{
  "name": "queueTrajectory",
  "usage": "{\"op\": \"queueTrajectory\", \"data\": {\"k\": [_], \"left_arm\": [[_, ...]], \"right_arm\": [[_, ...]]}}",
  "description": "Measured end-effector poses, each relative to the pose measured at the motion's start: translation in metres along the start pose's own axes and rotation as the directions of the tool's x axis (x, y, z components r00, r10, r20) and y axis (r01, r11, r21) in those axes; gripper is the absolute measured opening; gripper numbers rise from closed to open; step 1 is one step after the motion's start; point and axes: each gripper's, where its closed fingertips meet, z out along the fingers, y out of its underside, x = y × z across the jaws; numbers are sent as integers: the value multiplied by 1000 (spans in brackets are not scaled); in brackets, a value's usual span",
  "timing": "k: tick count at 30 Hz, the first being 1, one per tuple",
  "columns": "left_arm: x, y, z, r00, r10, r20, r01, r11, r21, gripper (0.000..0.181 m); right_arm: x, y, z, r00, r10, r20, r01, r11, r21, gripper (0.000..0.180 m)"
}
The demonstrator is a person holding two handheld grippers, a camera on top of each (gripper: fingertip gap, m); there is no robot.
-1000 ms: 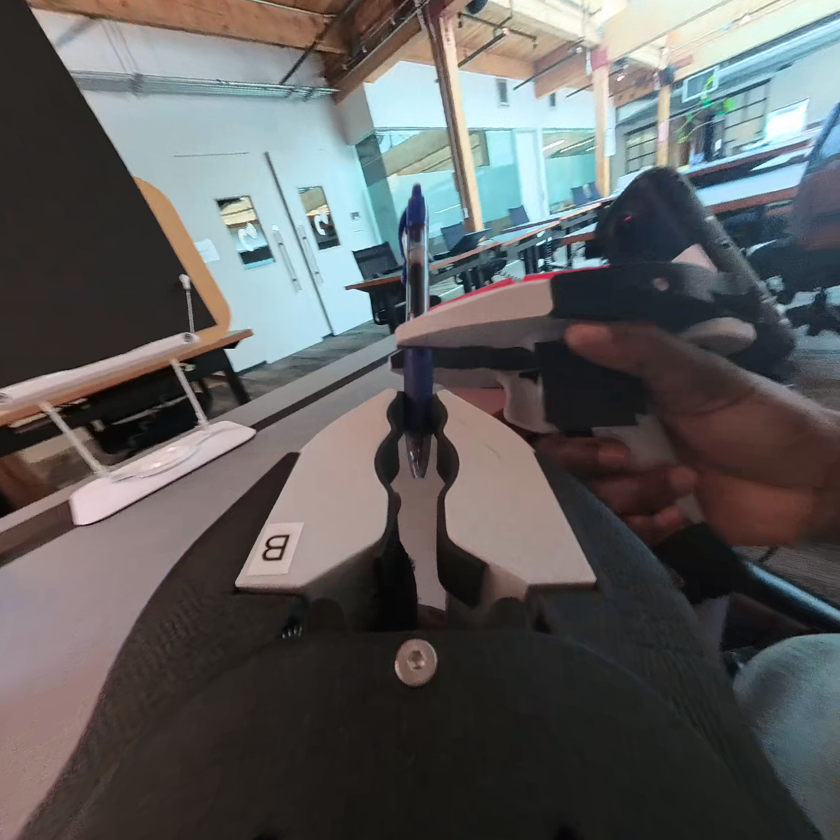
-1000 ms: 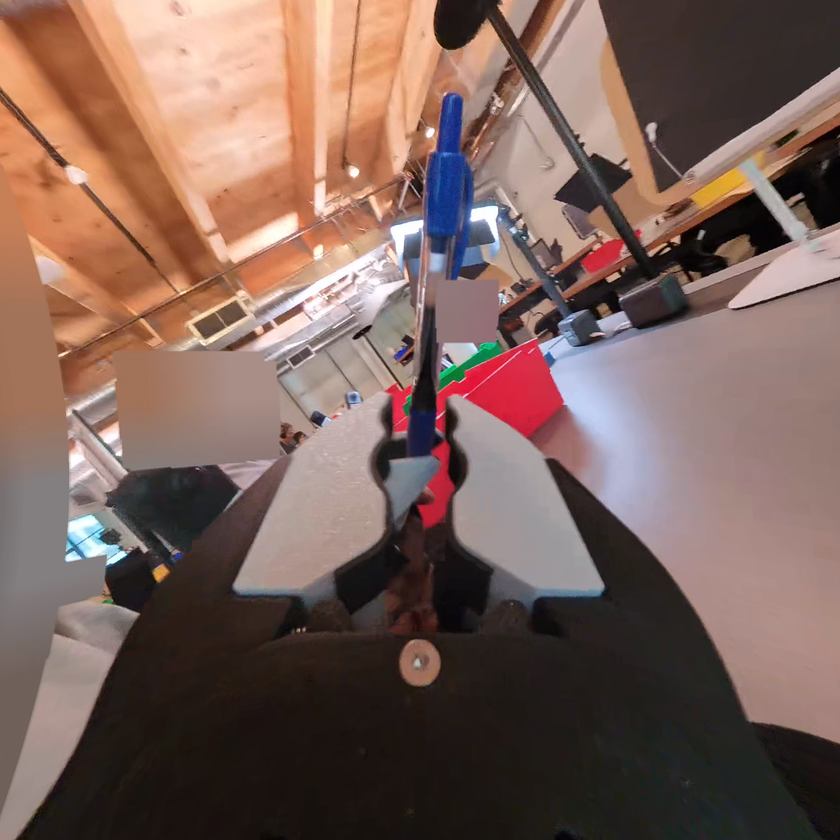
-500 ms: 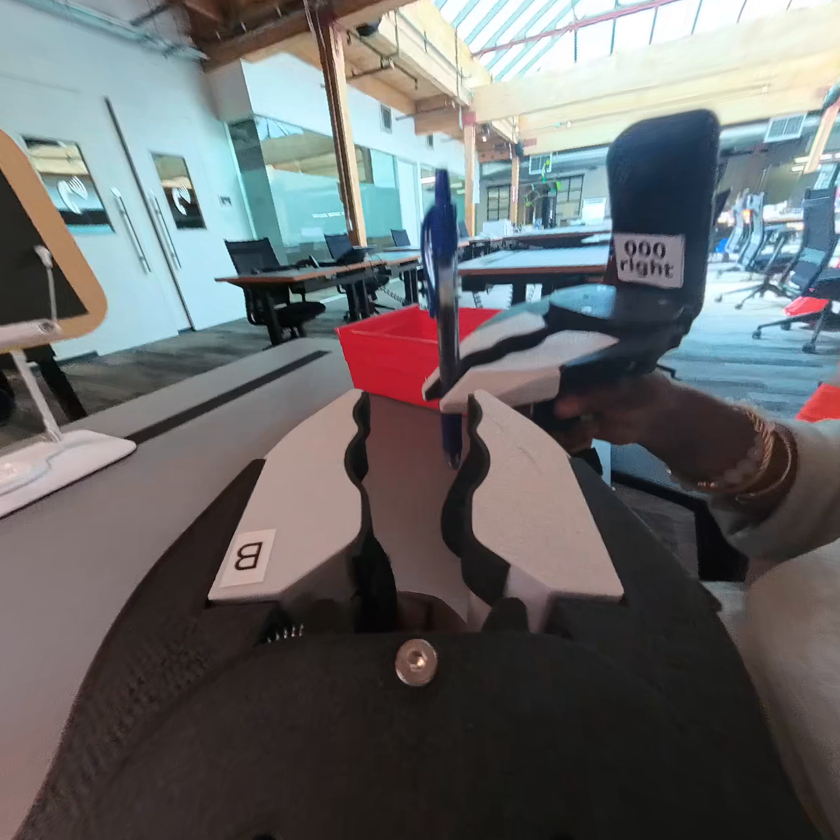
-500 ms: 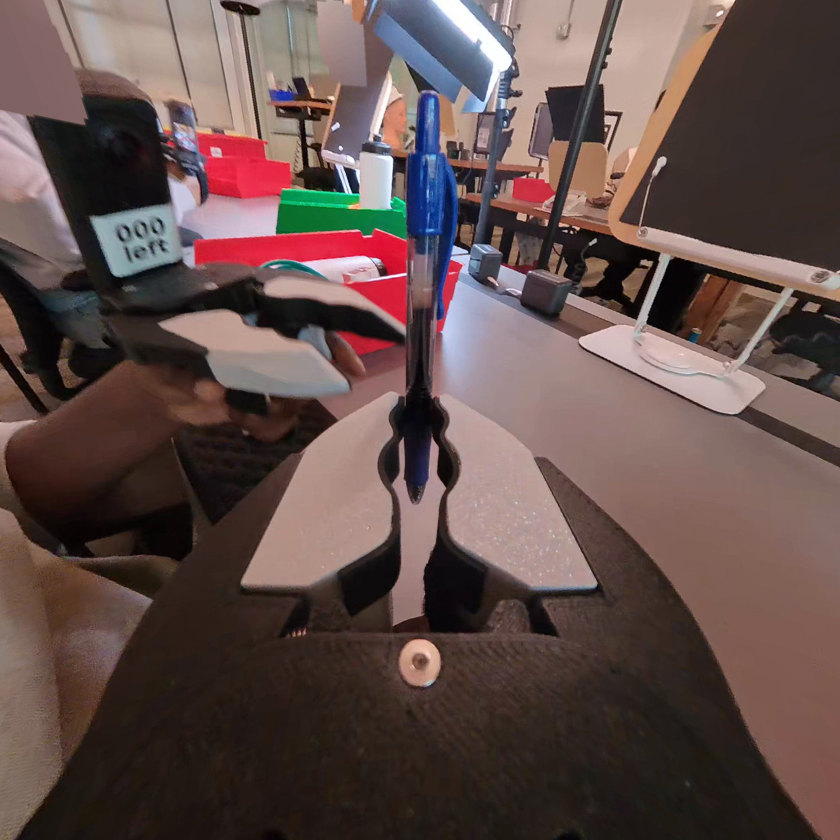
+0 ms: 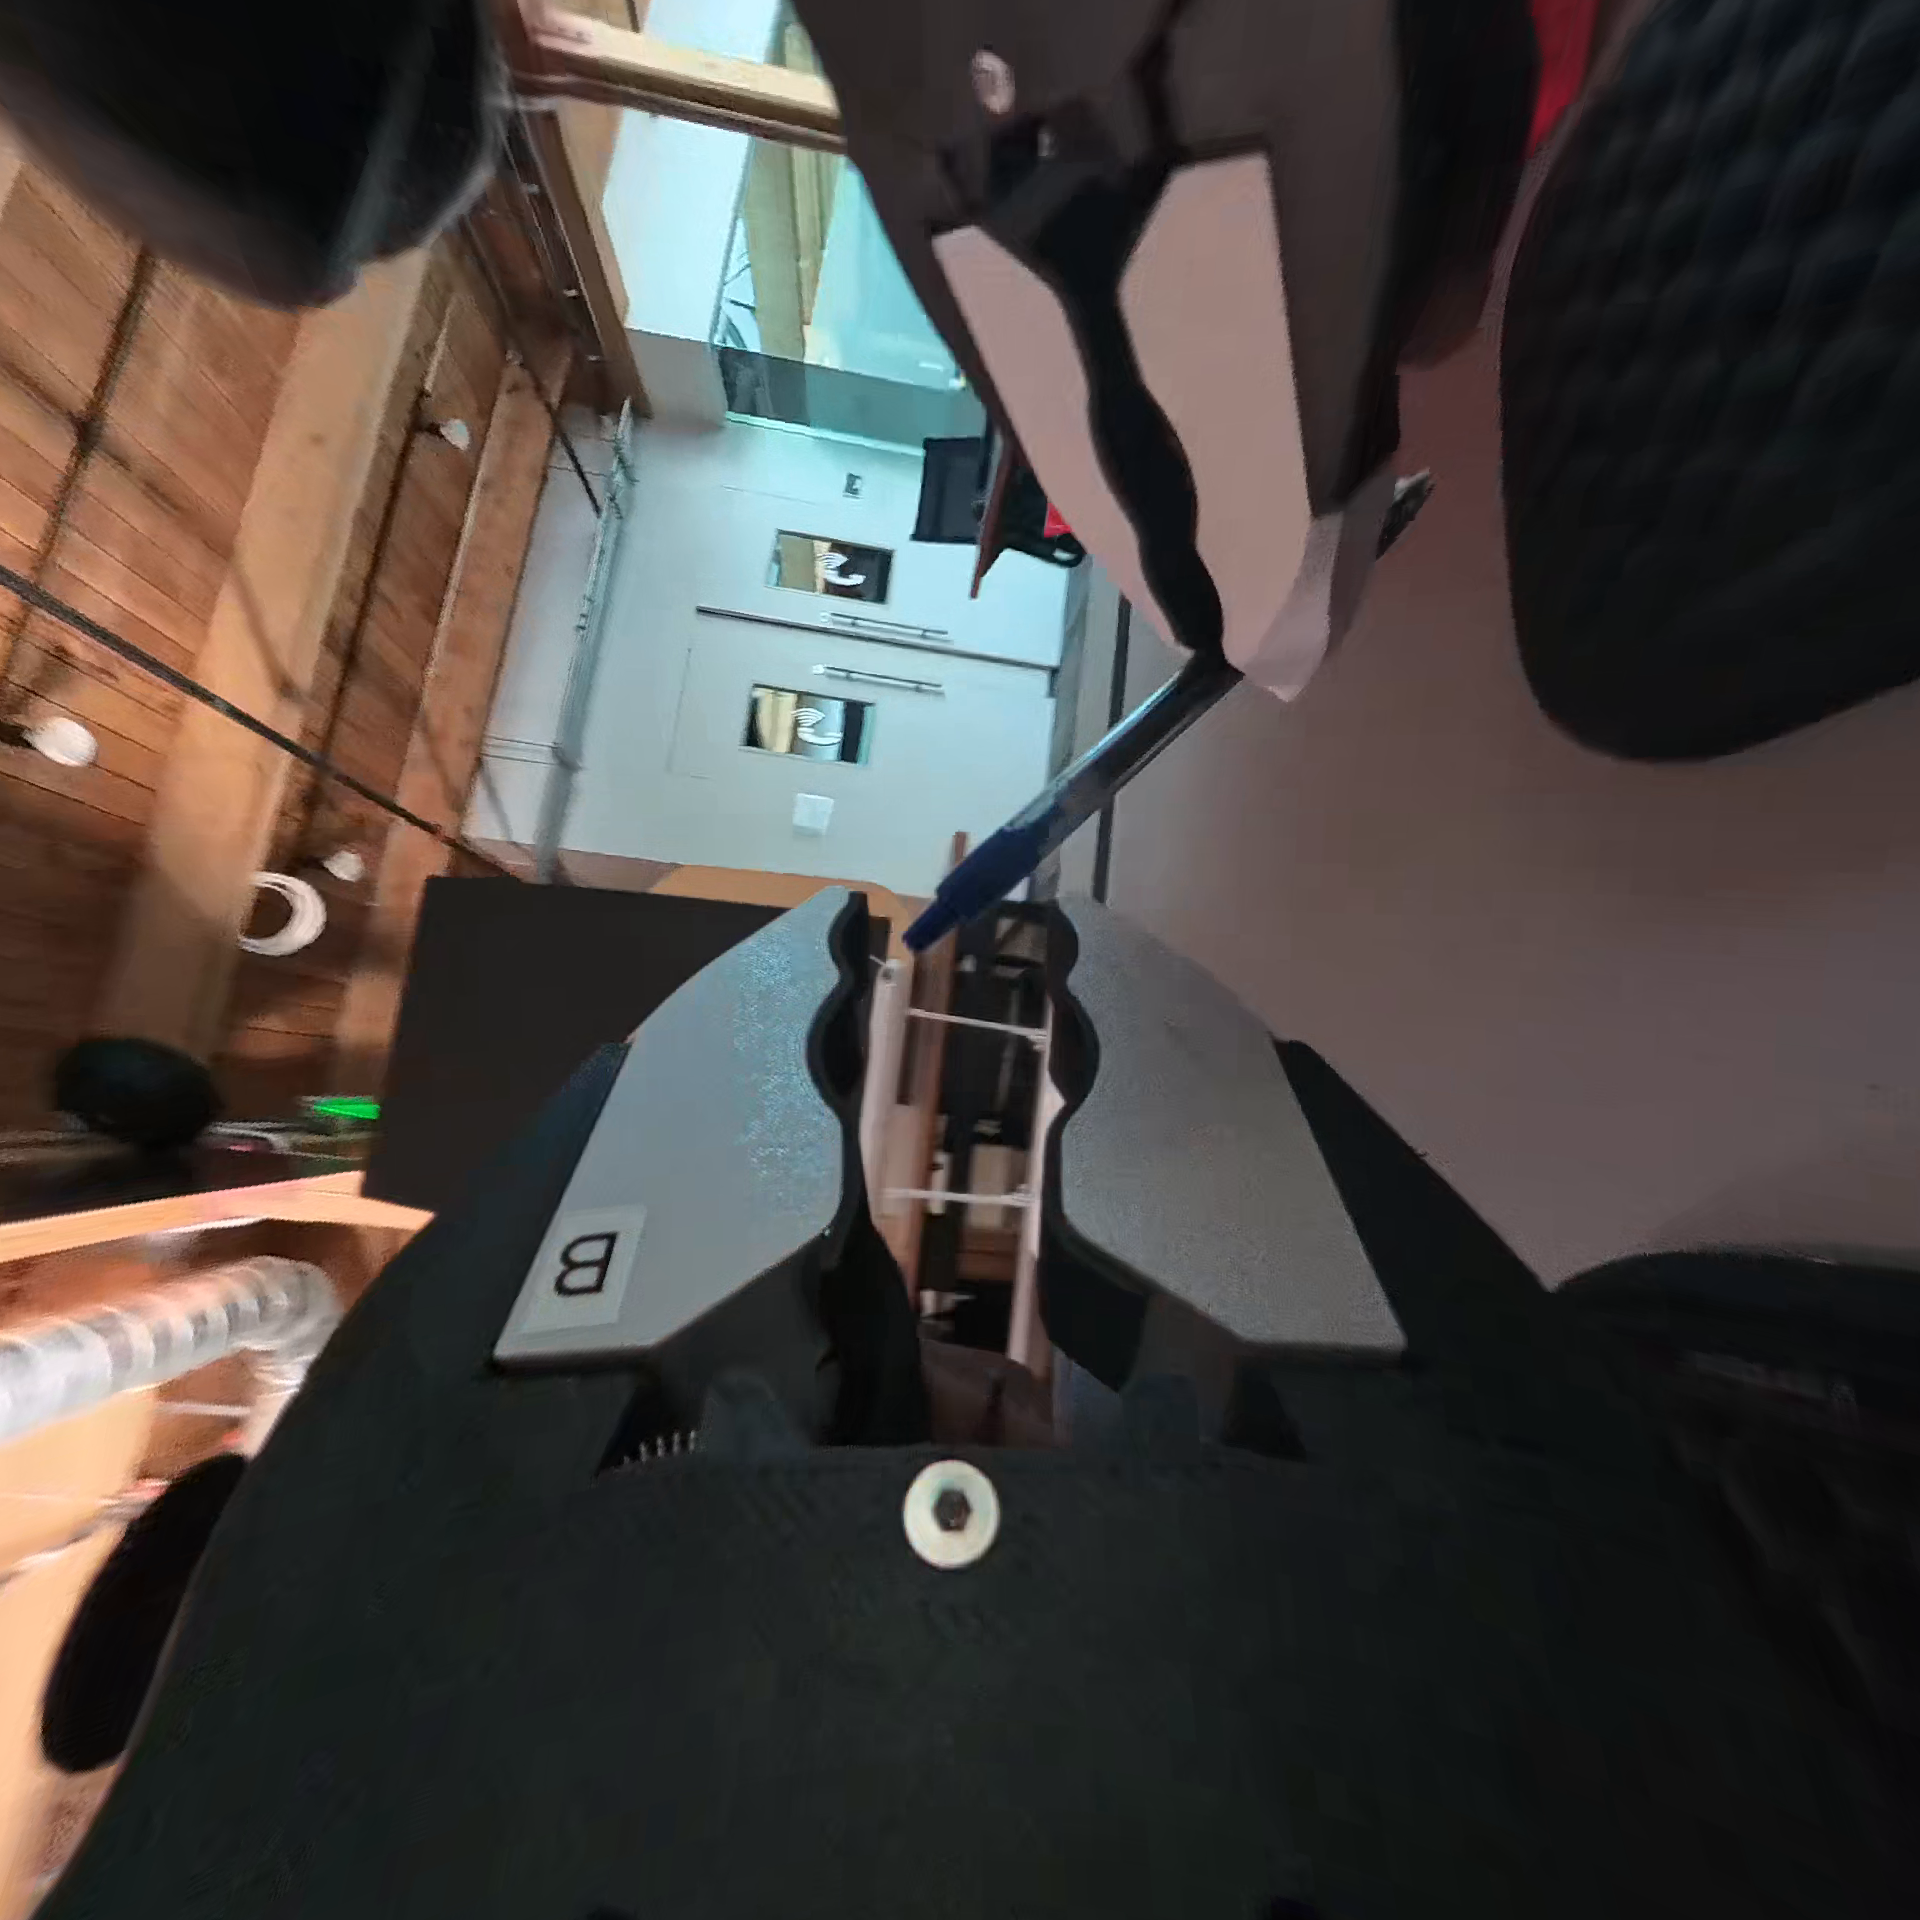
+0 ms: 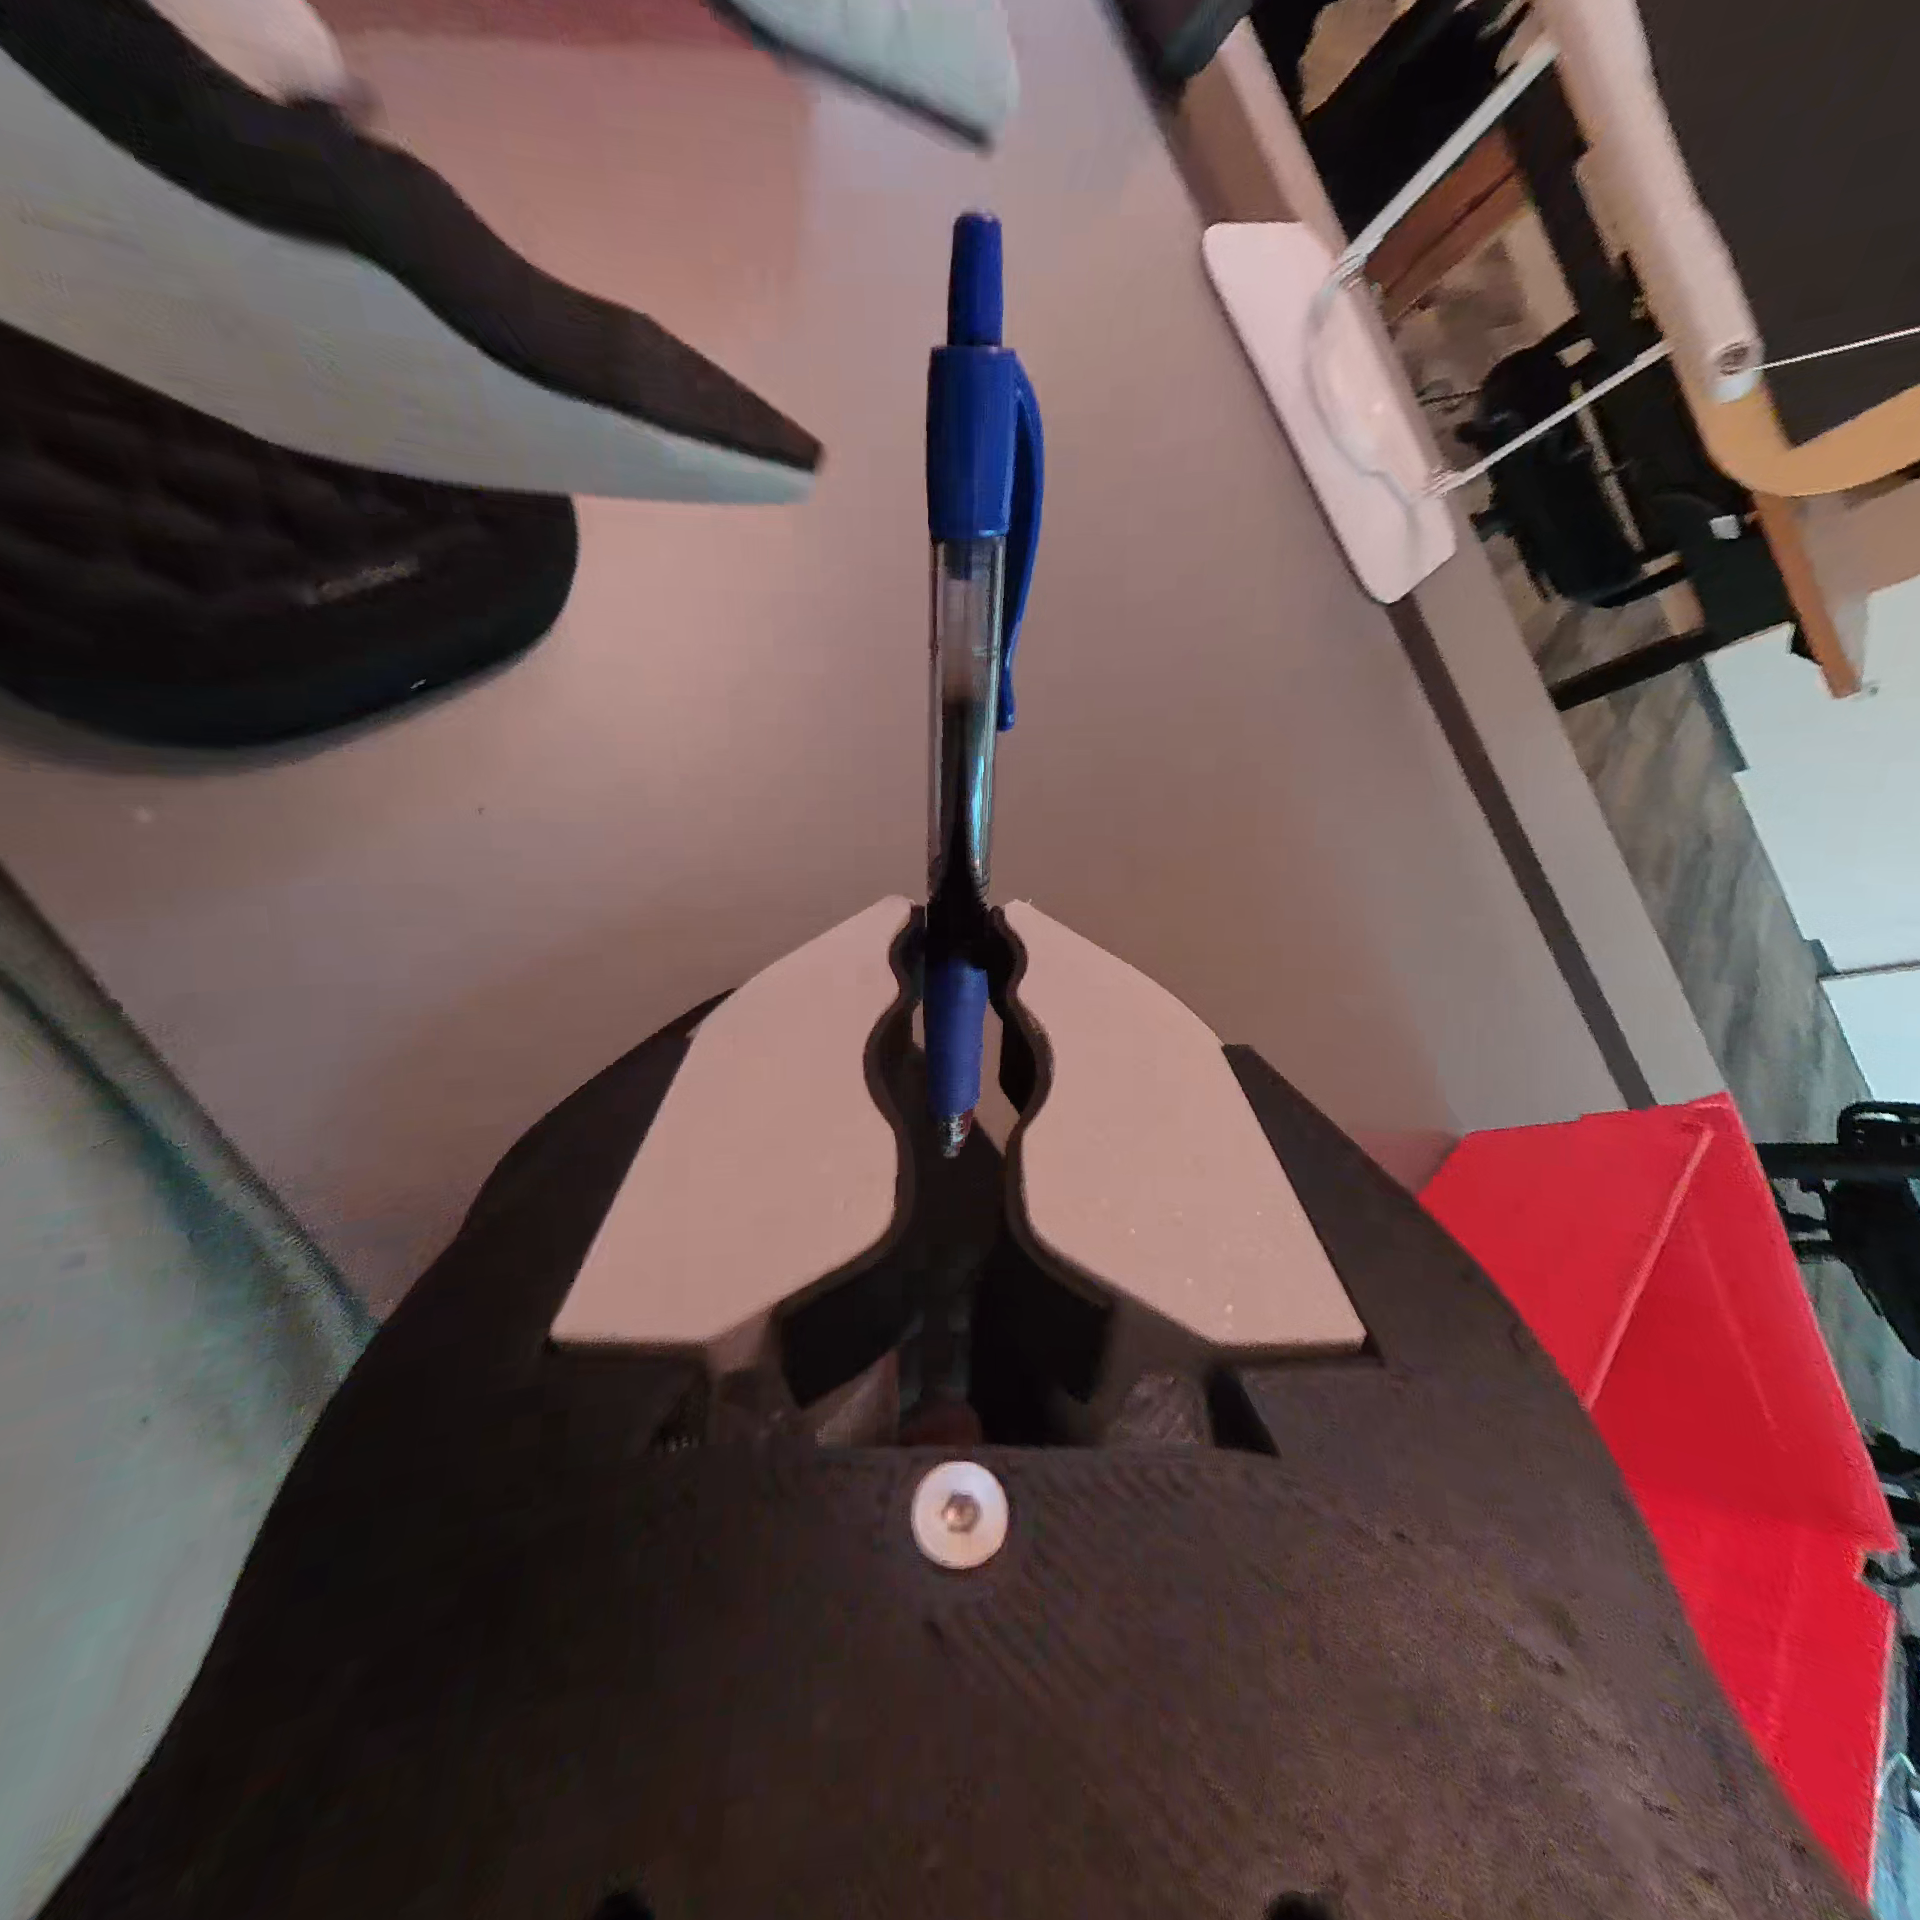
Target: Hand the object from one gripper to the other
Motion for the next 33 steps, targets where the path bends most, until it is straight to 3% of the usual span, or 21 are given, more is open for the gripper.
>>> {"op": "queueTrajectory", "data": {"k": [7,10,14,16,18,21,24,27,29,31,33], "left_arm": [[14,7,14,962,267,58,-262,961,-87,19],[17,11,15,947,312,72,-303,946,-114,15],[16,26,13,993,107,56,-97,982,-159,12],[14,36,12,993,-91,69,103,978,-184,12],[11,44,11,954,-280,109,296,938,-181,12],[15,50,12,866,-484,127,500,850,-166,12],[20,56,14,785,-603,143,619,767,-169,12],[29,48,19,651,-754,92,758,640,-123,12],[34,30,22,499,-867,-5,865,498,-52,12],[32,11,22,346,-931,-116,938,346,21,12],[24,9,19,305,-944,-123,952,299,67,12]], "right_arm": [[-10,6,-4,996,-76,50,78,996,-42,12],[-8,5,-6,995,-95,29,96,995,-36,12],[10,-15,-15,996,-56,-69,63,992,107,15],[29,-35,-28,989,32,-145,7,965,262,37],[50,-55,-49,967,162,-196,-54,884,464,56],[76,-71,-86,906,389,-166,-149,660,736,64],[93,-65,-113,813,581,-29,-242,383,891,63],[95,-52,-114,715,673,189,-356,118,927,58],[82,-51,-87,683,665,302,-478,96,873,56],[63,-56,-53,655,644,397,-615,148,775,63],[48,-61,-37,615,614,495,-708,152,690,65]]}}
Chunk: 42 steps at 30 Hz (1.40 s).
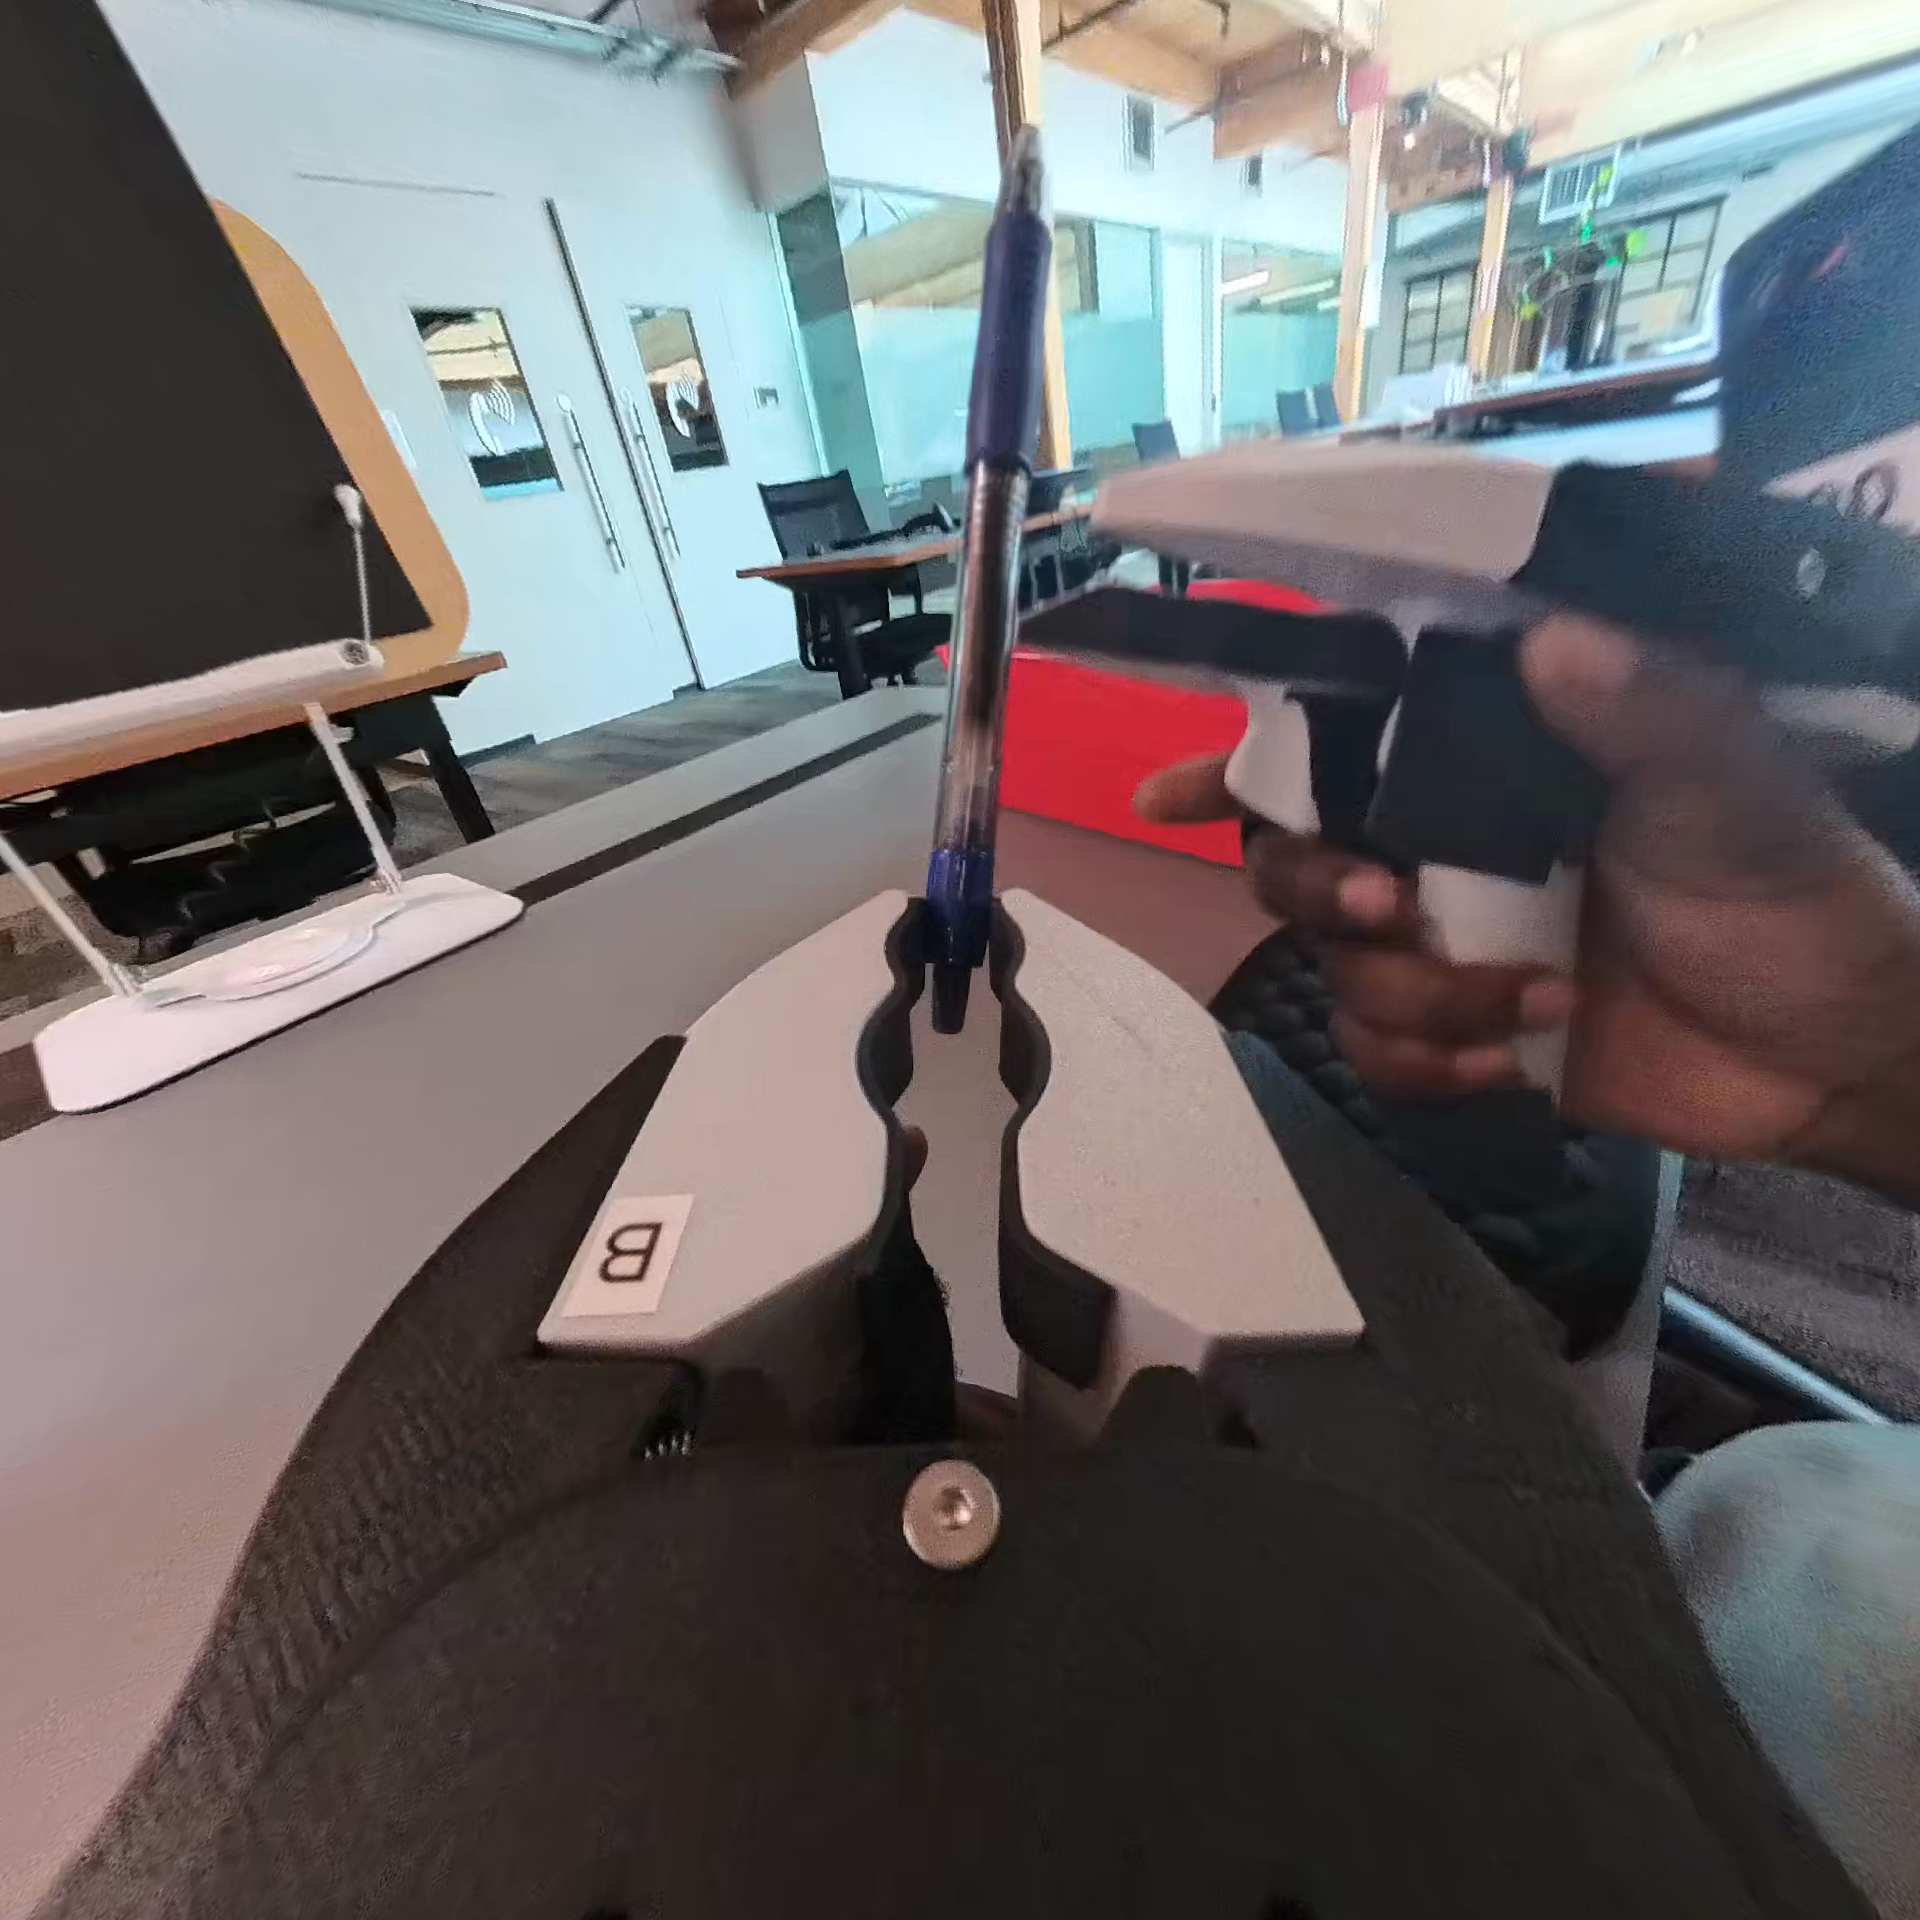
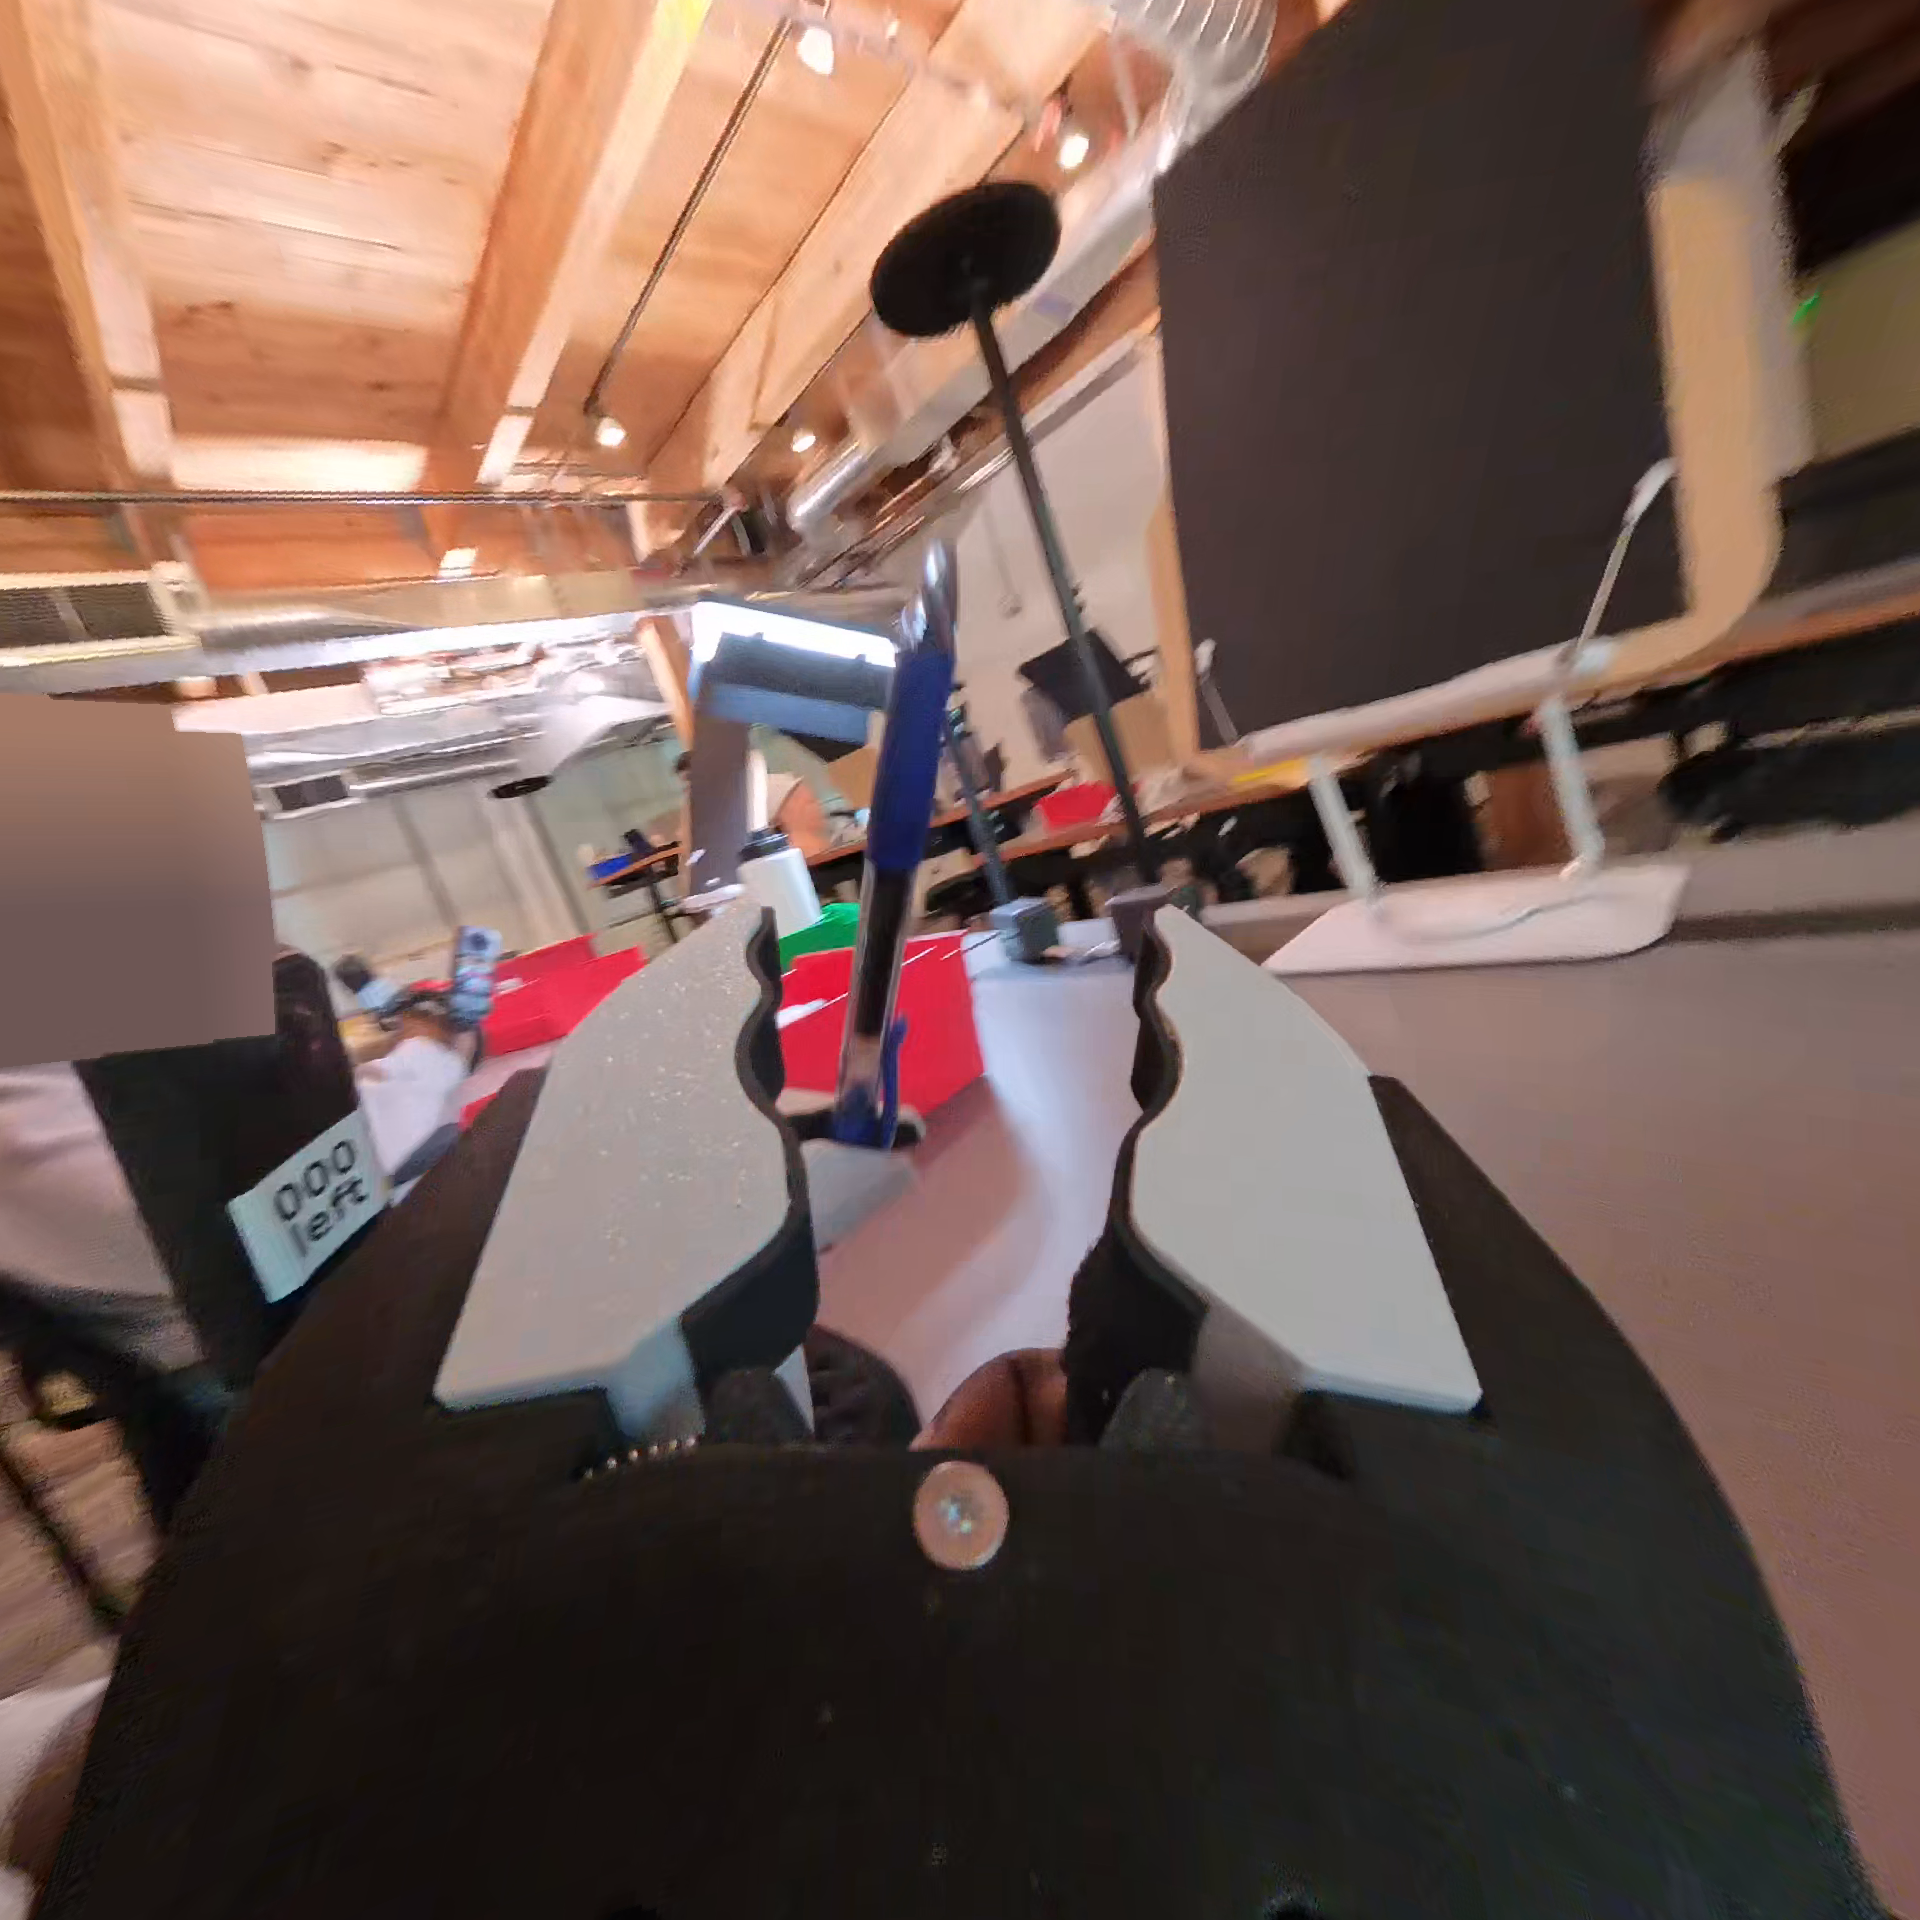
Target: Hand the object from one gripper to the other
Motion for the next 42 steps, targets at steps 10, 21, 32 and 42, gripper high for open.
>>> {"op": "queueTrajectory", "data": {"k": [10,21,32,42], "left_arm": [[20,-12,-4,986,-88,-138,97,993,59,11],[7,-56,-25,896,-277,-347,324,942,85,34],[8,-57,-21,864,-369,-342,423,901,97,13],[-24,-65,-51,834,545,84,-551,816,175,42]], "right_arm": [[-30,12,5,981,48,190,-34,996,-78,12],[-46,42,-4,901,-309,305,414,822,-390,11],[-48,45,-5,870,-377,318,484,779,-399,11],[-13,47,-21,727,-615,304,653,485,-581,10]]}}
